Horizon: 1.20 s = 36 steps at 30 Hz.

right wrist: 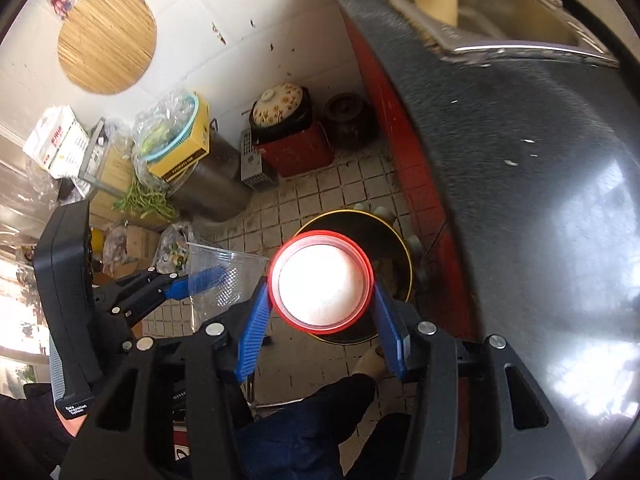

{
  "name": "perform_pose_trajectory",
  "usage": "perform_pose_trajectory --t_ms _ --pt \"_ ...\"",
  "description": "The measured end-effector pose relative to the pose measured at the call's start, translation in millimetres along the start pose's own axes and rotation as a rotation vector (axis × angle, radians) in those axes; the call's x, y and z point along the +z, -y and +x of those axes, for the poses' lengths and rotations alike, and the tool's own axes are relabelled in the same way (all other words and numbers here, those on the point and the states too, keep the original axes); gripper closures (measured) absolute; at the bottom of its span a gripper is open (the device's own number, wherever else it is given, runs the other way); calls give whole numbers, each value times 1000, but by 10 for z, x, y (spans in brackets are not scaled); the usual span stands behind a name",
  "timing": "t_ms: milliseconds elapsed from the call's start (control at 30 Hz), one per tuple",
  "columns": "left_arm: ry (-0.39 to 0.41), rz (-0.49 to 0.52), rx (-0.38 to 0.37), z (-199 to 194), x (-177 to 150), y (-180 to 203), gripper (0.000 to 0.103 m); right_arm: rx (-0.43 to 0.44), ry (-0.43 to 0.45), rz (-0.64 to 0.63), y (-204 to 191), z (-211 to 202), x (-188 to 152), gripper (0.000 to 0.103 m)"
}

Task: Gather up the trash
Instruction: 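Carry the plastic cup and red cap with both tools over the bin, then open both tools to drop the cup and cap into the bin, then grasp the pill blister pack with left tool while right tool grasps snack wrapper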

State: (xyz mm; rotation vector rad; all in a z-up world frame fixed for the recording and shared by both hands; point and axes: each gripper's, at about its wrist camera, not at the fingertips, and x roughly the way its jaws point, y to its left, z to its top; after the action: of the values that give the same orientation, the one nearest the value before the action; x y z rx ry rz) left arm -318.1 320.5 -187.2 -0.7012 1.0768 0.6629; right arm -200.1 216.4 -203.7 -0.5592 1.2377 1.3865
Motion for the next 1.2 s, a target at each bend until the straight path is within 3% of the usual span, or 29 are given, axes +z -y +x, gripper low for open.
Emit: perform_pose_trajectory --t_ms 233,433,500,567,700,767,933,1000,1200 --pt "-39 -5 -10 310 -69 -194 52 -30 -62 -4 -23 409 106 54" --pt "-45 -25 -38 376 -73 -282 50 -41 -74 -14 -26 417 128 53" --pt "-42 -19 -27 381 -62 -287 42 -44 -74 -8 -35 400 144 38" --pt "-39 -10 -16 396 -49 -310 37 -36 -62 -6 -47 355 158 31" --pt "-24 -14 -12 355 -50 -328 25 -34 -50 -4 -48 258 163 30" --pt "-19 -9 -10 340 -48 -327 21 -28 -37 6 -32 171 137 30" --pt "-24 3 6 290 -70 -262 20 -20 11 32 21 -95 71 27" --pt "-15 20 11 218 -57 -186 15 -29 48 40 64 -286 11 22" --pt "62 192 -3 -152 40 422 9 -116 192 125 458 -1096 -376 15"
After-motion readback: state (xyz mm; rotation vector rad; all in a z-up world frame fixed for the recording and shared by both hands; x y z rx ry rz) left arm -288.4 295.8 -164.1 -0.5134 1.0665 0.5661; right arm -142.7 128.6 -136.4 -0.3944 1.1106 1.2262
